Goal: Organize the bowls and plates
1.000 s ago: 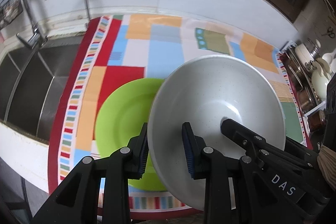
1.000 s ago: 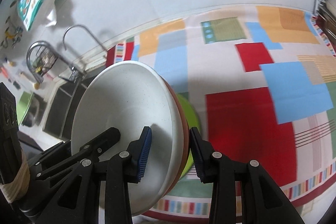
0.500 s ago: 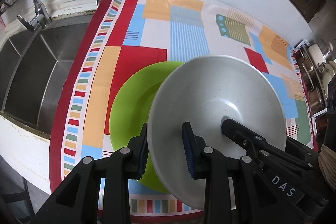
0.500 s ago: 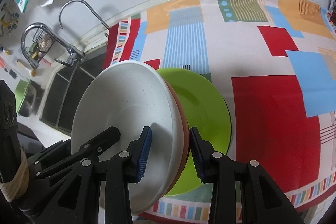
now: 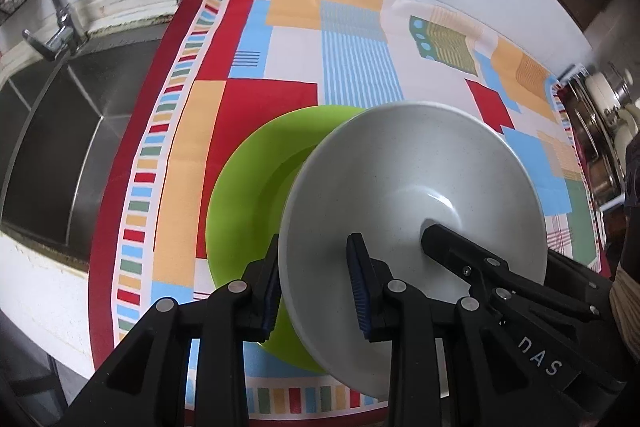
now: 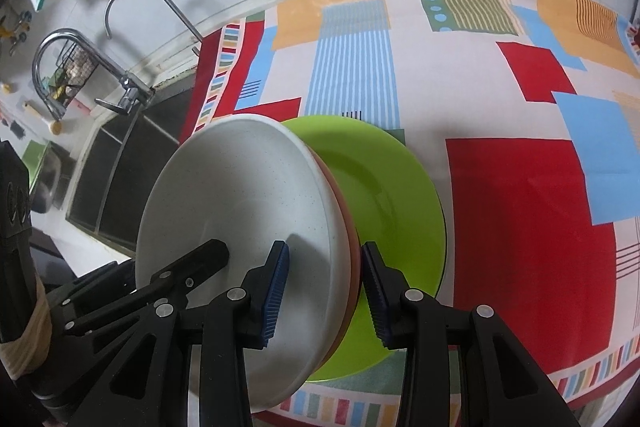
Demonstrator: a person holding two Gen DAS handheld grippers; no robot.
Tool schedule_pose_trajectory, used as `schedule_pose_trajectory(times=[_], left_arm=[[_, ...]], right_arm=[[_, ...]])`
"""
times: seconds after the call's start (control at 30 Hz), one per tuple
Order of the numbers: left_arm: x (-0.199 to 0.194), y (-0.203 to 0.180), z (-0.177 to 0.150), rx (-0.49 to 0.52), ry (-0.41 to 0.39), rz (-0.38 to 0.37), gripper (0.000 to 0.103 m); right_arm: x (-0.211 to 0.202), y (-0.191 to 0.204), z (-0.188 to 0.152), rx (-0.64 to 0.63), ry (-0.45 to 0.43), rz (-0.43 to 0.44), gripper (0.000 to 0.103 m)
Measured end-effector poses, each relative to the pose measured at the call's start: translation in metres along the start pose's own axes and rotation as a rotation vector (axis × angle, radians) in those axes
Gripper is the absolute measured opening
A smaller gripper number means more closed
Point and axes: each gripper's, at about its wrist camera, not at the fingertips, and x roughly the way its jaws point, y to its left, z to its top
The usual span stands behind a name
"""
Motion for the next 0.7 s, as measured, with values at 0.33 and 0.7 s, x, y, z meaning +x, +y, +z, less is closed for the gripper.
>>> schedule_pose_trajectory(times=[0.33, 0.7], left_arm=[[-0.048, 0.004, -0.038, 0.078, -0.184, 0.082, 0.060], [-0.104, 0.006, -0.090, 0.130, -0.439, 0.122, 0.081]], right_arm=[[-0.046, 0.006, -0.038, -0.043, -0.155, -0.172, 0.054], [-0.115, 0.015, -0.094, 0.011, -0.463, -0.278, 0.080]])
